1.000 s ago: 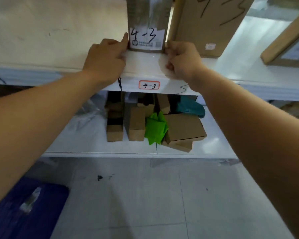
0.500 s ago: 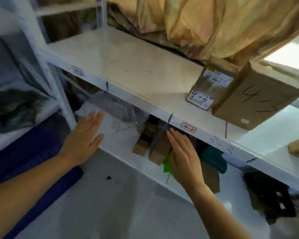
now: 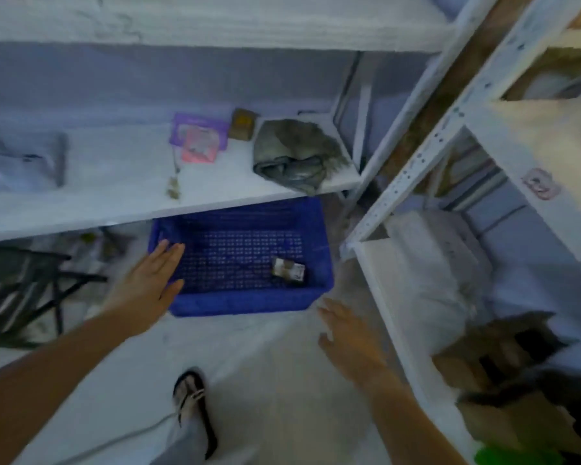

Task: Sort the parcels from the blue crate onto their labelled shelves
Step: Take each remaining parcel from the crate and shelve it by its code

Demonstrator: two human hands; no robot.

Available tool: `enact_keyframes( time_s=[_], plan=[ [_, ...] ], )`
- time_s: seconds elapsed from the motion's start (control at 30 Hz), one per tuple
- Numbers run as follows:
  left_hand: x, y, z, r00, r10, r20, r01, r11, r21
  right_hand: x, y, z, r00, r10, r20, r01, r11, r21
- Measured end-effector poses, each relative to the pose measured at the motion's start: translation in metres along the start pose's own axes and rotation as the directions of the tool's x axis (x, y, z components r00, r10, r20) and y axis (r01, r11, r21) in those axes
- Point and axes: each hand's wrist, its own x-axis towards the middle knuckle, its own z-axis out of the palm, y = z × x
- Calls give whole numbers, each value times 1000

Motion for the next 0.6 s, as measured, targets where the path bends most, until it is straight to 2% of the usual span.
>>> enact_keyframes(
  time_s=[0.1,0.2,0.3,0.4,0.5,0.6],
  plan=[
    [-14,-44,21,997,-66,48,68,997,-29,54,-34,28,990,-57,126,58,998,-8],
    [-12,-78,39,988,-51,148,51,999,8,100,-55,49,969,-20,244,17,1000,16],
    [17,-100,50,981,21,193,-27,999,27,141,-58,64,949,60,310,-78,996,47],
    [68,-111,66,964,112,240,-128,990,52,182,-48,80,936,153,317,-189,978,87],
    [133,-113,100,899,250,360,-295,953,75,223,-28,102,935,198,293,-249,957,151],
    [202,-107,157,819,382,428,-448,892,62,274,1,130,933,201,300,-253,957,144]
  ],
)
